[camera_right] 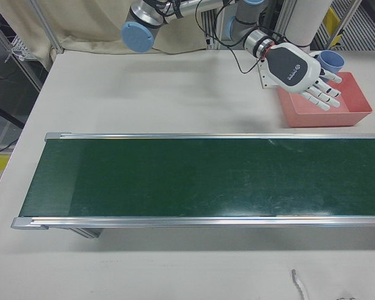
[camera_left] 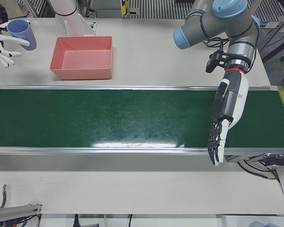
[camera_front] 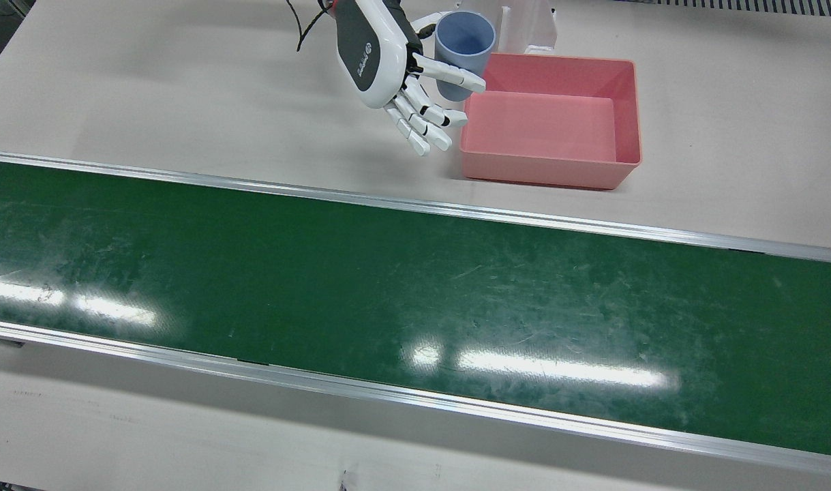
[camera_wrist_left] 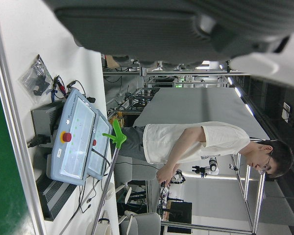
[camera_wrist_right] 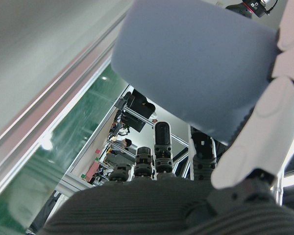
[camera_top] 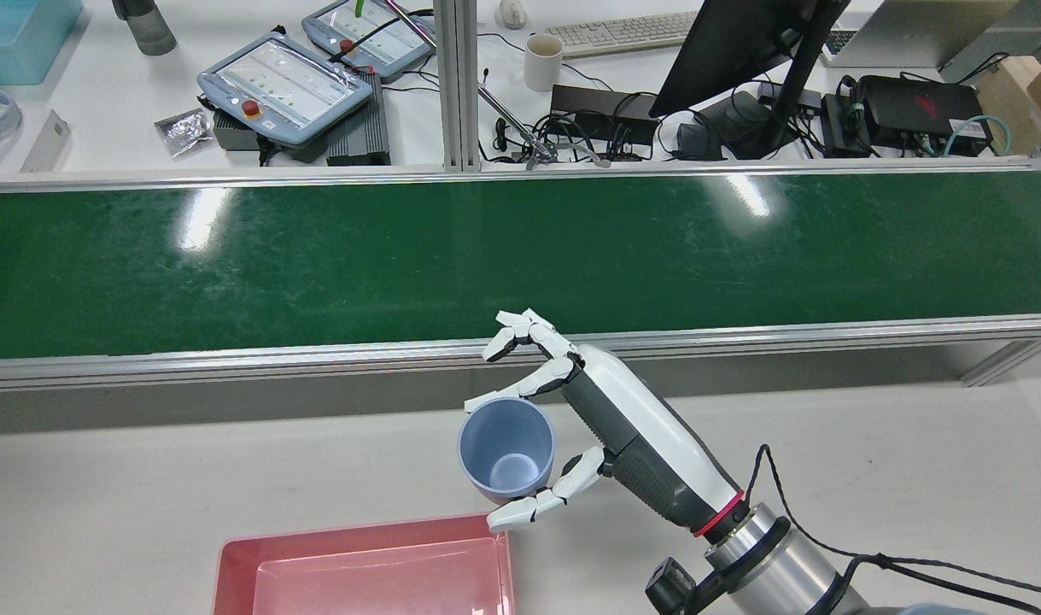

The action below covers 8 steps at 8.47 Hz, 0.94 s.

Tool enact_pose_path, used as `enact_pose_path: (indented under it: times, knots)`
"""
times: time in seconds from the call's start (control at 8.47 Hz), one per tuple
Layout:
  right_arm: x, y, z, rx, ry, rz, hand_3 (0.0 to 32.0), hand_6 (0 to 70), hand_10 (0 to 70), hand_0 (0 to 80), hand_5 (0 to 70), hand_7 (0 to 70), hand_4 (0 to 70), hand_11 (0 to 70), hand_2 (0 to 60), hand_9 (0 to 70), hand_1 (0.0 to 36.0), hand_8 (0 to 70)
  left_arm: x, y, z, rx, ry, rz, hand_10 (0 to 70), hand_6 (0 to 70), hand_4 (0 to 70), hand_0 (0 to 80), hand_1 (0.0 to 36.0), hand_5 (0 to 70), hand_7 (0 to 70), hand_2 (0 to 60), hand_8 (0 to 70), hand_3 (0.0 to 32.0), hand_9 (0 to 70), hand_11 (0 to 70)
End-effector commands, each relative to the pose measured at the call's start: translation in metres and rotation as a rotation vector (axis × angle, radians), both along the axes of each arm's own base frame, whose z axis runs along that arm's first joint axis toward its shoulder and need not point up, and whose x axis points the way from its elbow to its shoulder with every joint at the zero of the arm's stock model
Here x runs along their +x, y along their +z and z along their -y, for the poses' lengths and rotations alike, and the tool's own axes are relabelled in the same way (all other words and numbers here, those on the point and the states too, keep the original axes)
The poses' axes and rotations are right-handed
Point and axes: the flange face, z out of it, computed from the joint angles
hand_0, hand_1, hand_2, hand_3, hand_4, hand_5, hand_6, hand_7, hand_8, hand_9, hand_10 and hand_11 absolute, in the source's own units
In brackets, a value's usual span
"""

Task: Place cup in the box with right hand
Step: 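Lower the cup into the pink tray and open the right hand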

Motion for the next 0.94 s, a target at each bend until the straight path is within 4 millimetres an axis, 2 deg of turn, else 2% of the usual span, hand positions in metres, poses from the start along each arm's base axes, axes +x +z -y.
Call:
enact_pose_path:
  times: [0.0,0.12,0.24,0.35,0.47,0.59,0.71,0.83]
  knots:
    - [-0.060,0.014,-0.035,-0.073,0.005,-0.008,0.0,9.9,4.7,46.5,0.0,43.2,70.0,5.7,41.8,14.6,14.7,6.4,0.000,0.000,0.000,-0.002,0.000,0.000,0.0,0.0,0.0,0.0,0.0,0.0,0.0,0.0,0.0,0.0,0.0,0.0]
    - [-0.090,0.006,-0.041,-0.069,-0.012,-0.012,0.0,10.2,3.3,45.8,0.0,46.0,70.0,3.4,32.5,15.2,11.0,6.9,0.000,0.000,0.000,-0.002,0.000,0.000,0.0,0.0,0.0,0.0,0.0,0.0,0.0,0.0,0.0,0.0,0.0,0.0]
    - [-0.106,0.002,-0.047,-0.071,-0.025,-0.013,0.0,8.3,0.5,46.2,0.0,40.7,70.0,0.0,0.0,13.0,0.0,5.2,0.000,0.000,0.000,-0.002,0.000,0.000,0.0,0.0,0.0,0.0,0.0,0.0,0.0,0.0,0.0,0.0,0.0,0.0]
    - [-0.110,0.001,-0.049,-0.071,-0.028,-0.015,0.0,2.3,0.0,37.3,0.0,13.2,55.4,0.0,0.0,1.4,0.0,0.1,0.000,0.000,0.000,-0.002,0.000,0.000,0.0,0.0,0.0,0.0,0.0,0.0,0.0,0.0,0.0,0.0,0.0,0.0]
    - [-0.110,0.001,-0.049,-0.069,-0.030,-0.016,3.8,0.0,0.0,15.7,0.0,2.9,29.8,0.0,0.0,0.0,0.0,0.0,0.000,0.000,0.000,-0.002,0.000,0.000,0.0,0.0,0.0,0.0,0.0,0.0,0.0,0.0,0.0,0.0,0.0,0.0]
    - [-0.111,0.000,-0.049,-0.069,-0.030,-0.015,12.2,0.0,0.0,0.0,0.0,2.5,11.4,0.0,8.4,0.0,0.0,0.0,0.000,0.000,0.000,-0.002,0.000,0.000,0.0,0.0,0.0,0.0,0.0,0.0,0.0,0.0,0.0,0.0,0.0,0.0]
    - [-0.111,-0.001,-0.050,-0.067,-0.032,-0.013,21.0,0.0,0.0,0.0,0.0,3.1,0.1,0.0,16.8,0.0,0.0,0.0,0.000,0.000,0.000,0.000,0.000,0.000,0.0,0.0,0.0,0.0,0.0,0.0,0.0,0.0,0.0,0.0,0.0,0.0]
    - [-0.108,-0.002,-0.049,-0.067,-0.033,-0.009,24.2,0.0,0.0,0.0,0.0,3.8,0.0,0.0,18.1,0.0,0.0,0.0,0.000,0.000,0.000,-0.002,0.000,0.000,0.0,0.0,0.0,0.0,0.0,0.0,0.0,0.0,0.0,0.0,0.0,0.0]
